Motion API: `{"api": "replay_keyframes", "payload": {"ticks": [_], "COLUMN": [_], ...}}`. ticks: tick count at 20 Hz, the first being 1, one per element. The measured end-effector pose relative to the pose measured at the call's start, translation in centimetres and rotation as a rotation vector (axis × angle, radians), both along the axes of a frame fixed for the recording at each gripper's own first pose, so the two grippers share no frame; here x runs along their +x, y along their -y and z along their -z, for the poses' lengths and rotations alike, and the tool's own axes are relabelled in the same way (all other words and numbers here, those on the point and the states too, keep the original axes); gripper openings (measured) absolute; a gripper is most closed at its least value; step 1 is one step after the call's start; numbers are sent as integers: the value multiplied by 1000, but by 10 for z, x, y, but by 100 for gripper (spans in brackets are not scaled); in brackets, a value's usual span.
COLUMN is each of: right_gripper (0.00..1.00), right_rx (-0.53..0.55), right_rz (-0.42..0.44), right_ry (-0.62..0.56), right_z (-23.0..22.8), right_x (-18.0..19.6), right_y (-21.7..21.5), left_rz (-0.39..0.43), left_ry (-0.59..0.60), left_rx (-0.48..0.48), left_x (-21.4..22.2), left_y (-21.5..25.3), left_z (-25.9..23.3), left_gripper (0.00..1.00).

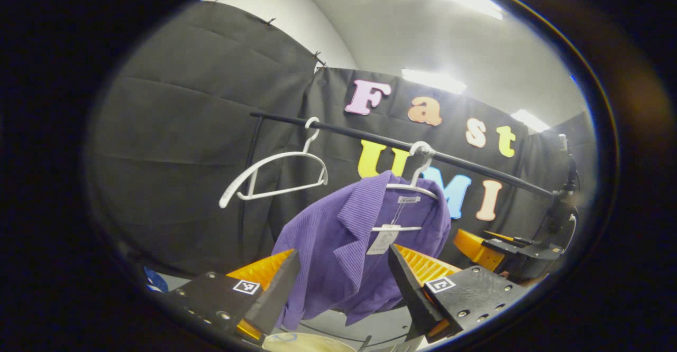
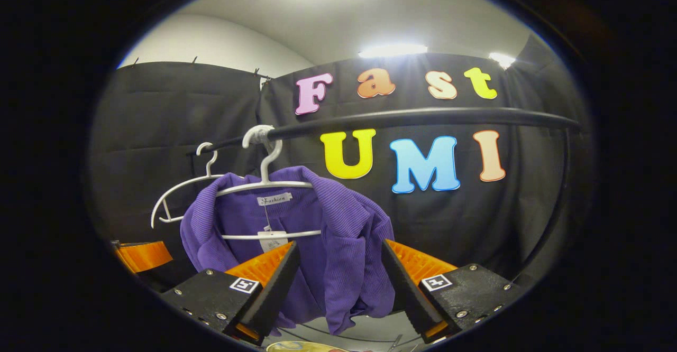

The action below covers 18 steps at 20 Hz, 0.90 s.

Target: Grasp the clothes on the hanger with both hands and then place them into the laundry hamper below.

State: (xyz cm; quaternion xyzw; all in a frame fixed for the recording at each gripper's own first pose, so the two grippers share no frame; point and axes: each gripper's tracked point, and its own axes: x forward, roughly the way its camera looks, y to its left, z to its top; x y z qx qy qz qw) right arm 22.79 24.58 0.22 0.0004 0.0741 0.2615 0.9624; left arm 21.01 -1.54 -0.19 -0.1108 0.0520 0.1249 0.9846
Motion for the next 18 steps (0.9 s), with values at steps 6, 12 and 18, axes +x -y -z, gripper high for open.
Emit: {"api": "replay_keyframes", "payload": {"ticks": [6,12,18], "right_gripper": [95,95,81], "right_rx": [23,34,43], "right_rz": [-48,-91,-101], "right_ry": [-58,-68,-25], "right_z": [38,62,69], "right_x": [51,79,90], "right_y": [-16,-28,-37], "left_rz": [-115,-220,-283], "left_ry": [-56,-110,-106], "left_rx": [35,50,83], "left_x": [64,104,115], "left_y": [2,-17,-25], "left_z": [28,50,54], "left_gripper": [96,97,67]}}
